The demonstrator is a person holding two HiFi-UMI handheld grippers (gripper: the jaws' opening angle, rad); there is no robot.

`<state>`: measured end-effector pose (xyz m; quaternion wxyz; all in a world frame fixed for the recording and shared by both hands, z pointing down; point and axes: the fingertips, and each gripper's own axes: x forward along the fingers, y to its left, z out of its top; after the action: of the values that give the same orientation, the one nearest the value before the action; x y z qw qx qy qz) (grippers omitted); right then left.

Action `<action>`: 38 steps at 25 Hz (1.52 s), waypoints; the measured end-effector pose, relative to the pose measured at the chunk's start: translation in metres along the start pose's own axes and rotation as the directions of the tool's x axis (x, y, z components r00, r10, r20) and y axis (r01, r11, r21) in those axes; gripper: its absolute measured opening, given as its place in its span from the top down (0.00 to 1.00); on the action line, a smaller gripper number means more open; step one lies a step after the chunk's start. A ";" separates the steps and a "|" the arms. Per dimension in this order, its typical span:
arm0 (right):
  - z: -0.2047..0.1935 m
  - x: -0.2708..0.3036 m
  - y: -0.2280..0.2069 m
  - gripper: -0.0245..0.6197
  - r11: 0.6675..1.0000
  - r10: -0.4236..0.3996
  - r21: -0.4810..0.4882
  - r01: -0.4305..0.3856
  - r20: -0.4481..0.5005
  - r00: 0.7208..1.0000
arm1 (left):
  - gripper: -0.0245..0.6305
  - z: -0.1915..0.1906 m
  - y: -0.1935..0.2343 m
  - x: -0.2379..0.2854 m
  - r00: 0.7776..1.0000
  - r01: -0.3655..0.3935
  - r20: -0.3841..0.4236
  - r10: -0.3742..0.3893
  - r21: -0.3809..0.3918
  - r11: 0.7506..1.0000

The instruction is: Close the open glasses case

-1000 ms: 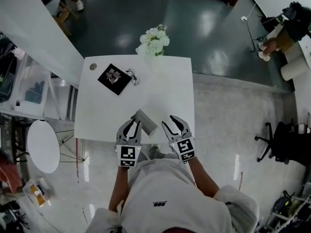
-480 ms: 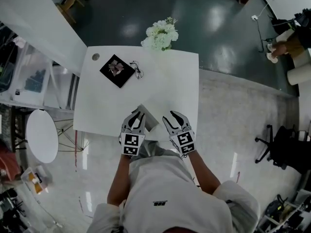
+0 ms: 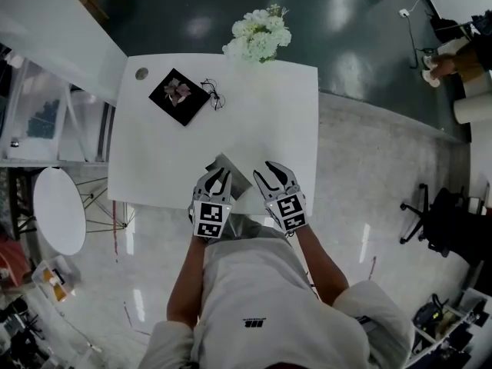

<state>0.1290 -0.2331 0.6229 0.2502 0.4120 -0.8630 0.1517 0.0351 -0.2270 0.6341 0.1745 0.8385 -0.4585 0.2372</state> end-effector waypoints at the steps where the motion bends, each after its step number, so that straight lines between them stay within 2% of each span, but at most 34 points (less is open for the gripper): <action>1: 0.000 0.002 0.001 0.71 1.000 0.001 0.002 -0.001 -0.002 1.000 | 0.85 -0.002 0.000 0.003 1.000 0.005 -0.004 -0.005 0.000 1.000; 9: -0.015 0.015 0.001 0.71 1.000 0.007 0.022 -0.007 -0.034 0.999 | 0.85 -0.020 -0.004 0.022 0.999 0.036 -0.023 -0.036 0.001 0.999; 13: -0.034 0.021 -0.003 0.72 1.000 0.005 0.012 -0.004 -0.071 0.997 | 0.85 -0.032 -0.008 0.029 0.996 0.056 -0.070 -0.057 -0.014 0.998; 21: -0.045 0.039 -0.002 0.72 0.999 0.032 0.032 -0.028 -0.107 0.994 | 0.85 -0.050 -0.011 0.043 0.989 0.073 -0.127 -0.077 -0.031 0.997; 38: -0.055 0.058 0.007 0.72 0.998 0.062 0.027 -0.059 -0.140 0.988 | 0.85 -0.062 -0.014 0.055 0.980 0.107 -0.160 -0.114 -0.052 0.993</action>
<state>0.1088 -0.2397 0.7008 0.3009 0.3767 -0.8535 0.1976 0.0579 -0.2260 0.7155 0.2424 0.8366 -0.4004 0.2847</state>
